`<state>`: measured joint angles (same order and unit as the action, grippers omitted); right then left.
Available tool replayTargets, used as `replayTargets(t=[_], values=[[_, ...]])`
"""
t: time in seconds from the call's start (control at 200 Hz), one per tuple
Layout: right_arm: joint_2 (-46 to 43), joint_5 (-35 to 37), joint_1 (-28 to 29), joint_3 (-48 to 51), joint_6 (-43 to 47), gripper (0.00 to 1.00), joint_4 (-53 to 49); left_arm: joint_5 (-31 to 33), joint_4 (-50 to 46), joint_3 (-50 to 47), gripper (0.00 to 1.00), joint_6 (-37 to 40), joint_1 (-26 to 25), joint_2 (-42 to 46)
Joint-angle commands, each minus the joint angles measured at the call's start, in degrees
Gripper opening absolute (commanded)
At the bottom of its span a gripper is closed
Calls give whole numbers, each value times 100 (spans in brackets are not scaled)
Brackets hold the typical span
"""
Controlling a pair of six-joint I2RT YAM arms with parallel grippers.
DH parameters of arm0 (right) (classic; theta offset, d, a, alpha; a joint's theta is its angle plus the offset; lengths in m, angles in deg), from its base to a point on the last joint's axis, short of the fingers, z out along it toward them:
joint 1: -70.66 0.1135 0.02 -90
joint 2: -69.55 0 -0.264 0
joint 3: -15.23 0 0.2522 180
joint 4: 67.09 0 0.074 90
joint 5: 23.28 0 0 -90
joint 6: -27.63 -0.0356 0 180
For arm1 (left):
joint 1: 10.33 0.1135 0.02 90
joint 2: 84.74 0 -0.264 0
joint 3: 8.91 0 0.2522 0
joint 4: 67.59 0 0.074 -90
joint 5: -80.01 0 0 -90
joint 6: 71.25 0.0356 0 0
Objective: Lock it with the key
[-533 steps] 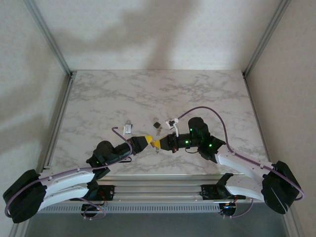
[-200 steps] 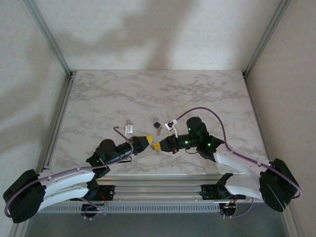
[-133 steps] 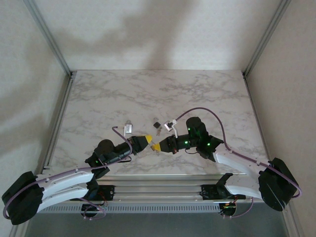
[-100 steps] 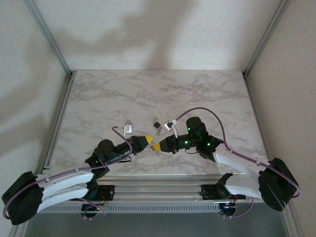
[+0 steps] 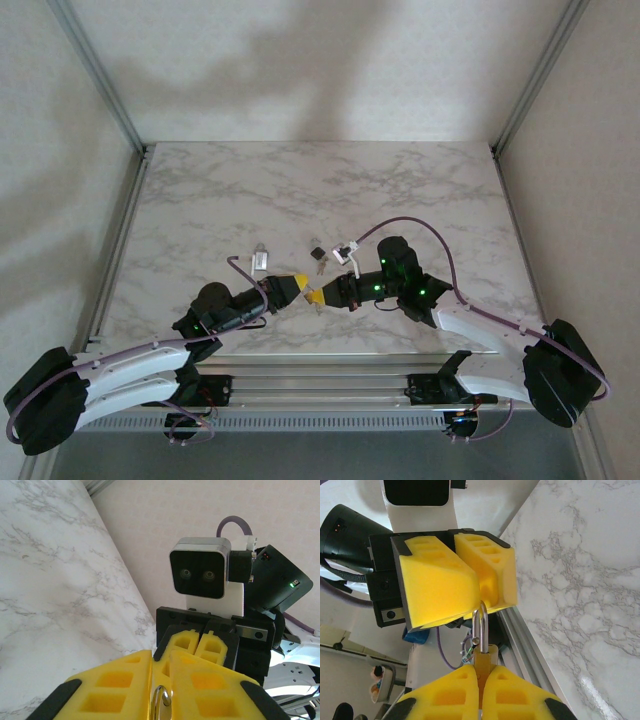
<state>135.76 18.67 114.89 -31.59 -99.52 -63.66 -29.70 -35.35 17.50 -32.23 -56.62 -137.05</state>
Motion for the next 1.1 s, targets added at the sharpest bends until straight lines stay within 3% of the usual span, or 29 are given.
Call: replayTargets(t=[0.0, 0.295, 0.521, 0.706, 0.896, 1.096], values=[[47, -65, 16, -99, -51, 0, 213, -32, 58, 10, 14, 44, 5, 81], [5, 21, 15, -130, -88, 0, 197, -32, 129, -65, 20, 0, 5, 55], [12, 10, 16, -125, -101, 0, 204, -57, 159, -78, 12, -8, 5, 64], [10, 12, 13, -116, -108, 0, 221, -69, 167, -69, 10, -8, 5, 52], [8, -2, 16, -119, -149, 0, 257, -38, 91, -51, 0, 31, 5, 61], [76, -92, 9, -239, -413, 0, 282, -20, 54, -51, 0, 60, 5, 59]])
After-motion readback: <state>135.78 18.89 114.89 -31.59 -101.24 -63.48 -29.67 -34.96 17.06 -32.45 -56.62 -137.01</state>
